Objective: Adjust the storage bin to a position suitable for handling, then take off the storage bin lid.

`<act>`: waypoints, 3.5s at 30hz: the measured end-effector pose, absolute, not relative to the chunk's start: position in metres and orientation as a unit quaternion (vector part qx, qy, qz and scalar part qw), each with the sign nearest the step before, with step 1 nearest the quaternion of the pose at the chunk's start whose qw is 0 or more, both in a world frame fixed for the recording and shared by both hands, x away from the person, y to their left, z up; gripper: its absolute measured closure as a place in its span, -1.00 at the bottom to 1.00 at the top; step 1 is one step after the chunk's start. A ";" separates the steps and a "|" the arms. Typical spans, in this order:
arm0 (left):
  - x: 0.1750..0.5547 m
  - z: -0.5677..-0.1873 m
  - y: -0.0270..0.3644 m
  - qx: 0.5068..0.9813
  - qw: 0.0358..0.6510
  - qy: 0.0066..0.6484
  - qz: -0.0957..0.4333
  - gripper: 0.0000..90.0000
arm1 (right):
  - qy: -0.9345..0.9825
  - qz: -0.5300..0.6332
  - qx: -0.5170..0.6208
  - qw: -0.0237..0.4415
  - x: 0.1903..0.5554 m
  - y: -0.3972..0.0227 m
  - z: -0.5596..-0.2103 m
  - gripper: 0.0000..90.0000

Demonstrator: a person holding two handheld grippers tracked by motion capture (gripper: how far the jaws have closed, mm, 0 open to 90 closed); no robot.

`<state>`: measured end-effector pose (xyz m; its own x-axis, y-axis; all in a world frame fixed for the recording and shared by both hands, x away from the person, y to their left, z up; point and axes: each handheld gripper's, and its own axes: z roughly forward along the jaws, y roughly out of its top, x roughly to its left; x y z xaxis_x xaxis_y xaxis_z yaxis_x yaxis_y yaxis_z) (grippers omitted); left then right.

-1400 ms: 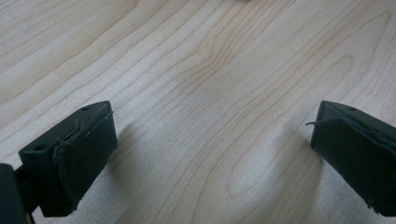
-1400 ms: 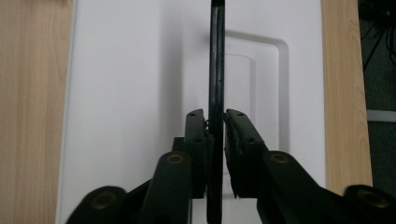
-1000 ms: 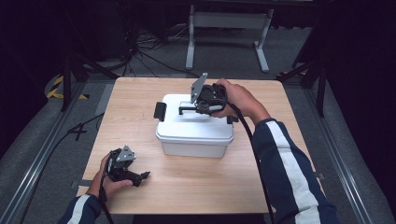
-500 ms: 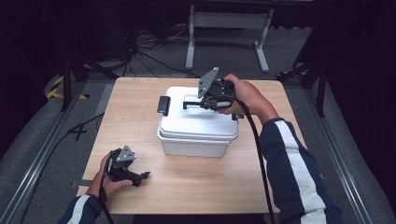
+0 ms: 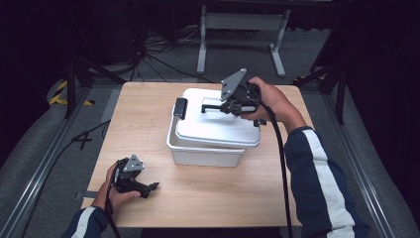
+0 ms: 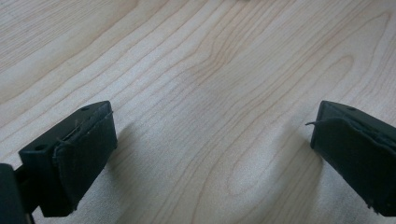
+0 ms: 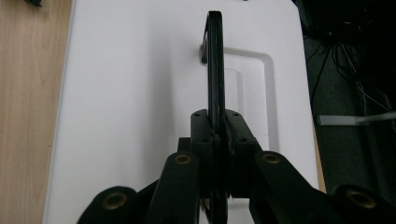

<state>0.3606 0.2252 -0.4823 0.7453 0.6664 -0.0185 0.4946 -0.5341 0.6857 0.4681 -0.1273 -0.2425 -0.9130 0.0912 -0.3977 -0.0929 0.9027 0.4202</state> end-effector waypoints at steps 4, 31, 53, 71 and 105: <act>0.361 -0.482 0.225 0.867 0.348 0.335 0.123 -0.98 | 0.953 0.221 0.003 0.209 0.468 -0.131 -0.242 0.87; 0.363 -0.483 0.226 0.870 0.350 0.324 0.125 -0.99 | 0.939 0.244 0.071 0.231 0.456 -0.226 -0.241 0.87; 0.362 -0.483 0.226 0.869 0.348 0.327 0.126 -0.99 | 0.926 0.240 0.151 0.248 0.446 -0.307 -0.252 0.87; 0.362 -0.483 0.226 0.869 0.348 0.327 0.126 -0.99 | 0.915 0.239 0.194 0.260 0.443 -0.345 -0.268 0.87; 0.362 -0.483 0.226 0.869 0.348 0.327 0.126 -0.99 | 0.921 0.235 0.233 0.207 0.472 -0.336 -0.352 0.87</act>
